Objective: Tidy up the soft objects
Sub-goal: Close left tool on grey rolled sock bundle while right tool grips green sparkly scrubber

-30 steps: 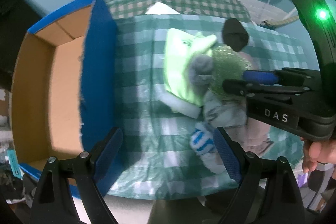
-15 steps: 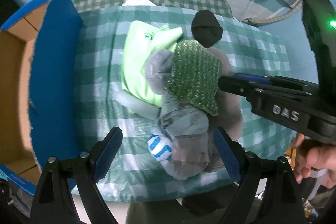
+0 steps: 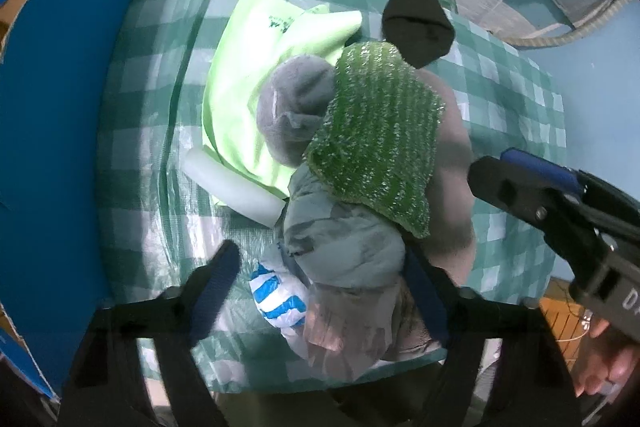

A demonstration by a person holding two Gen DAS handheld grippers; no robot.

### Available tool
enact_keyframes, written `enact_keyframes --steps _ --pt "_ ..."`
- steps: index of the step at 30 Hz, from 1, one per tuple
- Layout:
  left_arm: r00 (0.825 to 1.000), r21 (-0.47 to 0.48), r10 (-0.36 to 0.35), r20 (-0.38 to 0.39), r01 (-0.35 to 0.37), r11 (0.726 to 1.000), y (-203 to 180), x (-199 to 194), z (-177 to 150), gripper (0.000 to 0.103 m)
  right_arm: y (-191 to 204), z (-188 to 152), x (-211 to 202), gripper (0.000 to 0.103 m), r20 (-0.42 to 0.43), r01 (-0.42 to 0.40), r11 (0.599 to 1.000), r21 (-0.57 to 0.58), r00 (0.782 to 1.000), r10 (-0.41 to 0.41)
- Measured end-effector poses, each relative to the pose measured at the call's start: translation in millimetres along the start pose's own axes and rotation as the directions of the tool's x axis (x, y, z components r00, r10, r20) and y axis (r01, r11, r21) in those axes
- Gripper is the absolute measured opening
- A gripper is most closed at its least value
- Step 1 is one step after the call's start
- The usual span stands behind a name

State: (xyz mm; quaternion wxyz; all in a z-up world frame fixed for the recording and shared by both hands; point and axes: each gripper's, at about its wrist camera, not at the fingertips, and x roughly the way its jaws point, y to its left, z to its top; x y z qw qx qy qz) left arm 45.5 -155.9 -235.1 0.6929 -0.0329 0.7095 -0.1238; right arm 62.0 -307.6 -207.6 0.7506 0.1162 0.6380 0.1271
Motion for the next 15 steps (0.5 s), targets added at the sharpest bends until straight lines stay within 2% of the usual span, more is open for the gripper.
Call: enact_keyframes --steps 1,3,6,9,11,15 --pt "1.000 -0.009 -0.002 -0.003 0.002 1.000 2 1 0 0.063 1 -1 0 0.051 -0.001 0.000 1.000 -0.001 1.000 0.000" --pt "0.999 -0.019 -0.023 -0.022 0.023 1.000 3 3 0 0.048 3 -2 0 0.051 -0.003 -0.001 1.000 -0.005 1.000 0.001" --pt "0.999 0.001 -0.043 -0.021 0.043 0.999 3 -1 -3 0.042 7 -3 1 0.051 -0.005 0.000 1.000 -0.013 1.000 0.000" --pt "0.999 0.028 -0.034 -0.013 0.035 0.999 3 -5 -7 0.040 13 -2 4 0.053 -0.010 0.000 1.000 -0.019 1.000 0.000" --pt "0.999 0.039 -0.037 0.001 0.037 0.999 5 -11 -11 0.039 17 0 5 0.060 -0.007 -0.001 1.000 -0.030 1.000 0.001" --pt "0.999 0.040 -0.028 0.018 0.027 0.999 12 -19 -15 0.038 29 5 10 0.065 -0.007 -0.003 0.999 -0.047 1.000 0.003"
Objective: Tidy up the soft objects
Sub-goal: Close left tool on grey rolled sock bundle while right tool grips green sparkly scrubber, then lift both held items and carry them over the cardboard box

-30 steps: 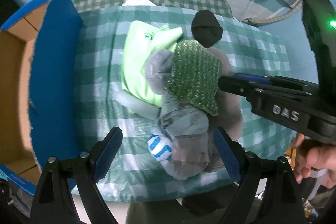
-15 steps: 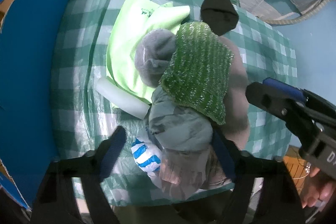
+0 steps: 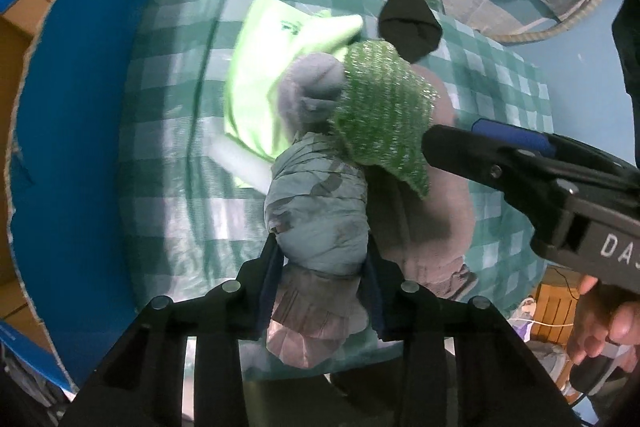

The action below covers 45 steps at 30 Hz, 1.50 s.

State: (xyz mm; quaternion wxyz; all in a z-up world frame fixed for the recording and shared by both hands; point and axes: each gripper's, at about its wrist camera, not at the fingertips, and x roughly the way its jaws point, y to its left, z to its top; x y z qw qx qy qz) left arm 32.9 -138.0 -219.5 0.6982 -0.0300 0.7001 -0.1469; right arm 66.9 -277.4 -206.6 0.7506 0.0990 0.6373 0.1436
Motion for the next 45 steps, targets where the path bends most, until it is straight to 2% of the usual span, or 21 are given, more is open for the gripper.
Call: enact_keyframes --steps 9,16,19,21,23,26,29,32,45 --pt "1.000 -0.037 0.016 0.021 -0.015 0.999 29 -12 -7 0.037 27 11 23 0.069 -0.014 0.046 0.997 -0.064 0.999 -0.047" --pt "0.999 -0.067 0.033 0.026 -0.031 0.997 46 -16 -11 0.037 40 9 54 0.069 -0.028 0.164 0.968 -0.191 0.985 -0.172" --pt "0.999 -0.076 0.035 0.028 -0.033 0.997 50 -17 -12 0.037 42 6 59 0.069 -0.017 0.187 0.954 -0.235 0.980 -0.197" --pt "0.999 -0.082 0.038 0.030 -0.036 0.996 52 -18 -12 0.037 43 4 60 0.059 -0.011 0.198 0.947 -0.252 0.978 -0.207" --pt "0.999 -0.087 0.036 0.033 -0.033 0.996 53 -19 -12 0.037 42 2 61 0.032 -0.013 0.194 0.946 -0.260 0.979 -0.205" --pt "0.999 -0.088 0.037 0.039 -0.033 0.996 54 -22 -12 0.037 34 1 59 0.016 -0.025 0.161 0.958 -0.237 0.985 -0.172" --pt "0.998 -0.088 0.035 0.044 -0.031 0.996 54 -24 -13 0.037 27 1 53 0.009 -0.014 0.129 0.967 -0.219 0.991 -0.135" --pt "0.998 -0.083 0.036 0.046 -0.032 0.996 54 -27 -13 0.037 21 1 43 0.008 0.006 0.083 0.979 -0.185 0.996 -0.084" --pt "0.994 -0.033 0.058 0.096 -0.055 0.998 41 -55 -16 0.037 24 -5 -6 0.008 0.058 0.019 0.989 -0.145 0.998 -0.010"
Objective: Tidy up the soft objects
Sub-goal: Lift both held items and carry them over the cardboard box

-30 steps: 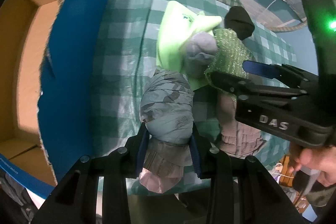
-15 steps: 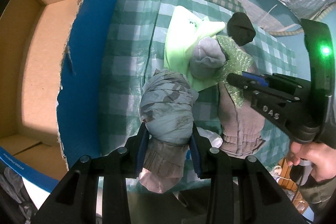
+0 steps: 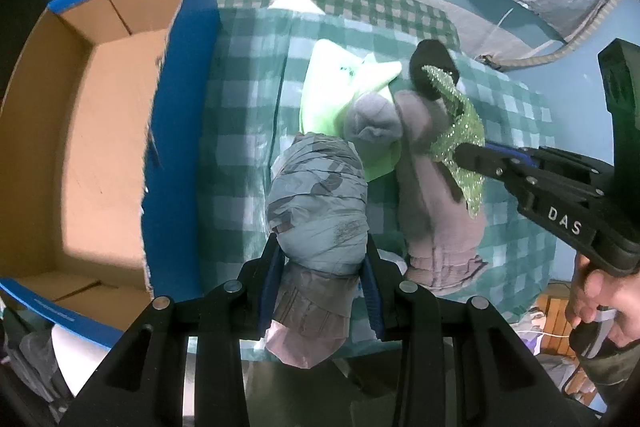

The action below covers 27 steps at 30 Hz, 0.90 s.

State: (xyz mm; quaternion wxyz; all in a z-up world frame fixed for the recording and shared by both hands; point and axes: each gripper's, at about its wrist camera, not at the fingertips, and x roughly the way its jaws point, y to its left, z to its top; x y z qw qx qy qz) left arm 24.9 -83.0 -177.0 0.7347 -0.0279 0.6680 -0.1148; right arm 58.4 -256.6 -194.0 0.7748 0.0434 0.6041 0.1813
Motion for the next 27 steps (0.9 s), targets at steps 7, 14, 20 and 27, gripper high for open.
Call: enact_keyframes --steps 7,14,20,27 --pt "0.999 0.028 0.010 0.049 -0.011 1.000 -7 -24 3 0.037 10 -2 -27 0.008 0.021 -0.020 1.000 -0.019 1.000 0.021" --pt "0.995 0.049 0.040 0.095 -0.045 0.998 -9 -48 2 0.037 23 0 -49 0.008 0.040 -0.030 0.999 -0.044 0.999 0.032" --pt "0.988 0.053 0.081 0.132 -0.088 0.995 -3 -68 -1 0.037 36 6 -62 0.008 0.051 -0.037 0.997 -0.071 0.998 0.040" --pt "0.981 0.025 0.106 0.163 -0.112 0.993 14 -87 -3 0.037 57 18 -71 0.008 0.064 -0.057 0.992 -0.111 0.996 0.064"
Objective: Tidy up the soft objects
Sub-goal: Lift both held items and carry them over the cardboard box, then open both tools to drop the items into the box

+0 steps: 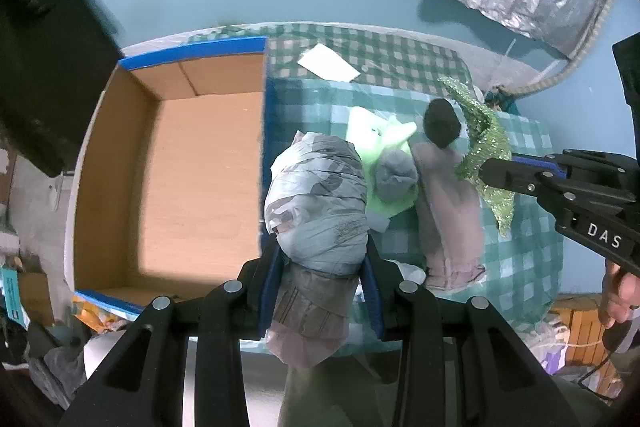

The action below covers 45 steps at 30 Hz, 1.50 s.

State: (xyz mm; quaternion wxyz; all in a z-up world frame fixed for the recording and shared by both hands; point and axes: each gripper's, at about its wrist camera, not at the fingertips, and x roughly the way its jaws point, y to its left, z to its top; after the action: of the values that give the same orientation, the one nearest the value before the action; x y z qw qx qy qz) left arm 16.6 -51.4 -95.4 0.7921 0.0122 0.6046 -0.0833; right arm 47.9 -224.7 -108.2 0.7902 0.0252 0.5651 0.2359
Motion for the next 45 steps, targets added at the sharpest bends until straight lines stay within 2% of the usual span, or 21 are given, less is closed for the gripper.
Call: enact_keyframes --steps 12,24,35,45 --pt "0.999 -0.094 0.042 0.034 -0.039 0.995 45 -17 -3 0.037 52 31 9 0.008 0.005 -0.047 0.994 -0.101 0.999 0.048" --pt "0.994 -0.191 0.104 0.041 -0.094 0.977 103 -22 -7 0.037 111 63 41 0.008 -0.015 -0.098 0.976 -0.195 0.995 0.097" --pt "0.991 -0.237 0.131 -0.009 -0.130 0.963 151 5 -4 0.037 149 88 88 0.008 -0.068 -0.108 0.969 -0.223 0.993 0.095" --pt "0.988 -0.224 0.143 -0.062 -0.153 0.962 175 45 3 0.037 163 102 131 0.008 -0.124 -0.099 0.973 -0.208 0.990 0.074"
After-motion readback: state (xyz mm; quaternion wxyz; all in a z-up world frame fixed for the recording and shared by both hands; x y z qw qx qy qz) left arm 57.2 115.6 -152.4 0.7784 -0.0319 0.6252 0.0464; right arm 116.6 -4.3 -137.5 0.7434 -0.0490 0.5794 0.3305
